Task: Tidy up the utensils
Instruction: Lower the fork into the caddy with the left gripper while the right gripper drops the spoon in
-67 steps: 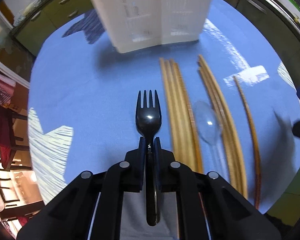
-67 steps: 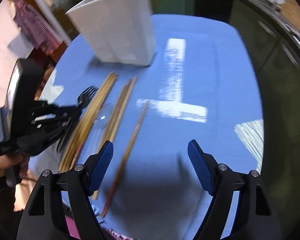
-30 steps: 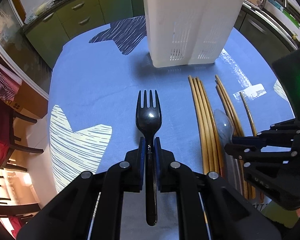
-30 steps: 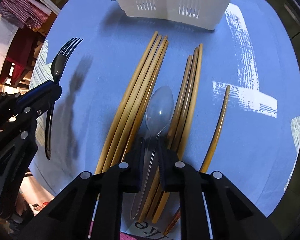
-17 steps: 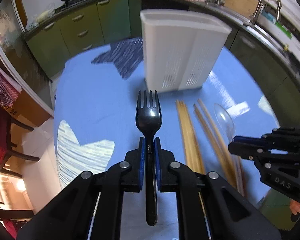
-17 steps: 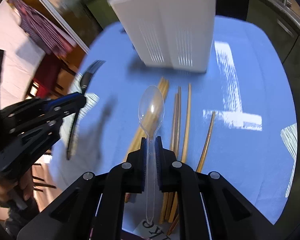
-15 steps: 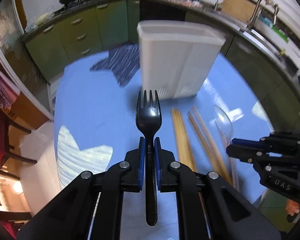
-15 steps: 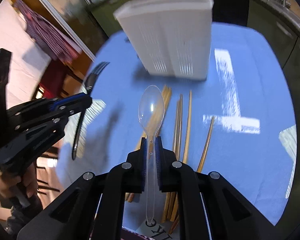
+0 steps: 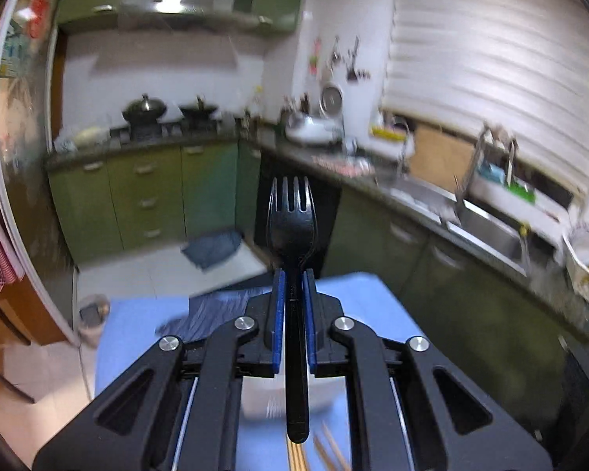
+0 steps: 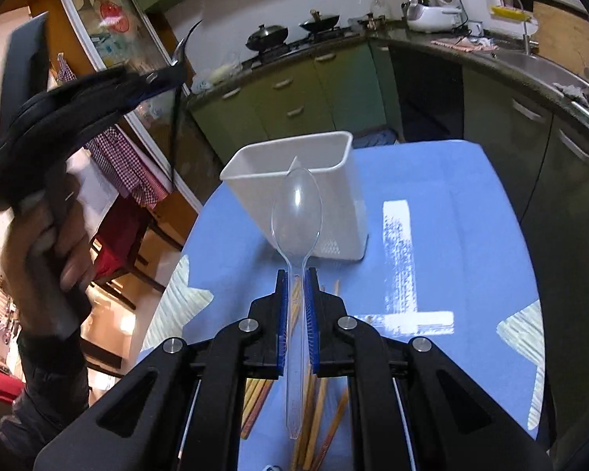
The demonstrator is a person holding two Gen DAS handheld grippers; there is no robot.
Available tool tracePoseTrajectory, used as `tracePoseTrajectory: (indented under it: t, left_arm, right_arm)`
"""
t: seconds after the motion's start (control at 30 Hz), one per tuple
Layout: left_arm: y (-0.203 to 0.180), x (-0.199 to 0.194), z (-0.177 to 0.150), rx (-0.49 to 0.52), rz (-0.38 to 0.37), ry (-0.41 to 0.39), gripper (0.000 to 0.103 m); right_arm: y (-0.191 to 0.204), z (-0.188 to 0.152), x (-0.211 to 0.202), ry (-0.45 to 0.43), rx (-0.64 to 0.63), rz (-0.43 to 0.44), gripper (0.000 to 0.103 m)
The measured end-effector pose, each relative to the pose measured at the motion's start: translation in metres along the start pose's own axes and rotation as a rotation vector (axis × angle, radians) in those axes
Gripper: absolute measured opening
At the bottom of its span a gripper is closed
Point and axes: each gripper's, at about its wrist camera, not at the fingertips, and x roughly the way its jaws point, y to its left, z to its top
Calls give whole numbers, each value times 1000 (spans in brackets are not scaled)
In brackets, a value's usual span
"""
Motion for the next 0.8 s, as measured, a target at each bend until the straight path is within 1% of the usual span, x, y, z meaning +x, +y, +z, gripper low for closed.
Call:
tracePoseTrajectory:
  t: [0.13, 0.23, 0.33, 0.47, 0.57, 0.67, 0.73, 0.8]
  left_arm:
    - [2, 33, -2, -31, 14, -76, 9]
    - [3, 54, -8, -32, 38, -96, 9]
    - [5, 67, -18, -23, 66, -86, 9]
    - [13, 68, -36, -14, 85, -66, 9]
    - [15, 65, -48, 5, 83, -42, 9]
    - [16, 58, -55, 21, 68, -11, 9]
    - [15, 53, -57, 31, 51, 6, 9]
    - [17, 49, -58, 39, 38, 24, 11]
  right_arm:
    - [-8, 0, -5, -30, 1, -12, 9]
    - [-12, -2, -13, -62, -2, -30, 9]
    - [-20, 1, -19, -83, 6, -44, 9]
    - [-24, 8, -28, -109, 19, -49, 9]
    - [-22, 16, -32, -131, 17, -48, 9]
    - [-15, 31, -36, -169, 1, -65, 9]
    - [-9, 48, -36, -212, -19, -97, 9]
    - [-6, 62, -36, -242, -24, -102, 9]
